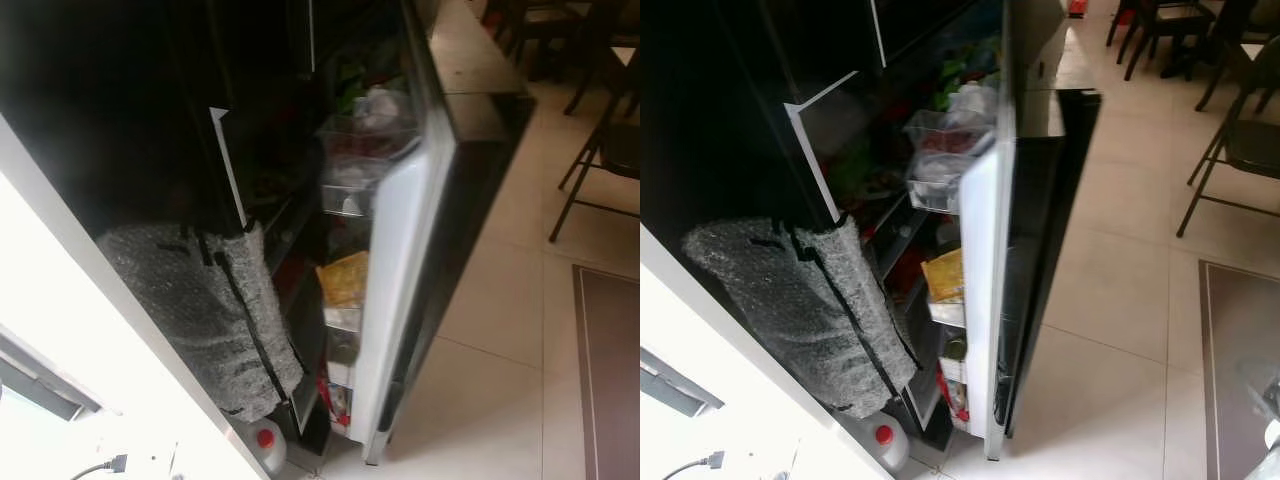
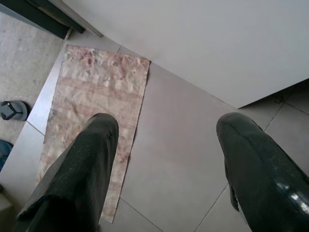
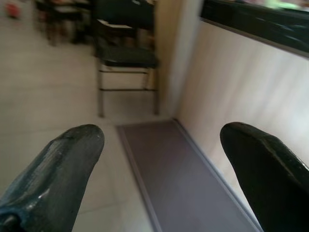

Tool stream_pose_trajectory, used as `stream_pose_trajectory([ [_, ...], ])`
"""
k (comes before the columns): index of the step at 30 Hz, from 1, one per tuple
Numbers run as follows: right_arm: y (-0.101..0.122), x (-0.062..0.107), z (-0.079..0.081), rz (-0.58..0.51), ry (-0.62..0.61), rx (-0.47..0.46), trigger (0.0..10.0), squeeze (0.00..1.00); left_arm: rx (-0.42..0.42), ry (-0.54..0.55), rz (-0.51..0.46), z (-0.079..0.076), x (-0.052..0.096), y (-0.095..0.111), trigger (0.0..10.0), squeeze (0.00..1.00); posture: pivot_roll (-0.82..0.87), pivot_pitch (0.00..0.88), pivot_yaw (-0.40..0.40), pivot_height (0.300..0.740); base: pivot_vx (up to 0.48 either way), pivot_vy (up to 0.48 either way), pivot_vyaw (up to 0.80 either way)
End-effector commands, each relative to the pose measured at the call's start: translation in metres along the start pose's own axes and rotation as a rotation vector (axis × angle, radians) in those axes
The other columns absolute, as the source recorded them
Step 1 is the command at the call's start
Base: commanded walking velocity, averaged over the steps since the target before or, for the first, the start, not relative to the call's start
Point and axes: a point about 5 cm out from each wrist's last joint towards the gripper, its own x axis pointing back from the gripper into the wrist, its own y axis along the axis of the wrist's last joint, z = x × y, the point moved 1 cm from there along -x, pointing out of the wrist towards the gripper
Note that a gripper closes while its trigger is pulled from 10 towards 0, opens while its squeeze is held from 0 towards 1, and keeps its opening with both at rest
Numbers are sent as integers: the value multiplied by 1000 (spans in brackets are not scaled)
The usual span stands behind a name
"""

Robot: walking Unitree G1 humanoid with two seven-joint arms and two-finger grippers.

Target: Restocking fridge

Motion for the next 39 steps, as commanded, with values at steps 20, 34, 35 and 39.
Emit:
stream_pose_trajectory([
  [20,82,8,133,-175,1104,-83,10000,0,-29,4,66,11,4,-17,10000,0,-103,34,69,740,0,0,0],
  [34,103,37,212,-184,1418,-157,10000,0,-23,13,69,13,4,-18,10000,0,-89,18,65,740,0,0,0],
  [35,102,39,214,-180,1433,-157,10000,0,-23,12,69,13,4,-18,10000,0,-87,12,62,740,0,0,0],
  [39,102,44,232,-191,1415,-150,10000,0,-16,14,65,12,4,-17,10000,0,-76,0,64,740,0,0,0],
])
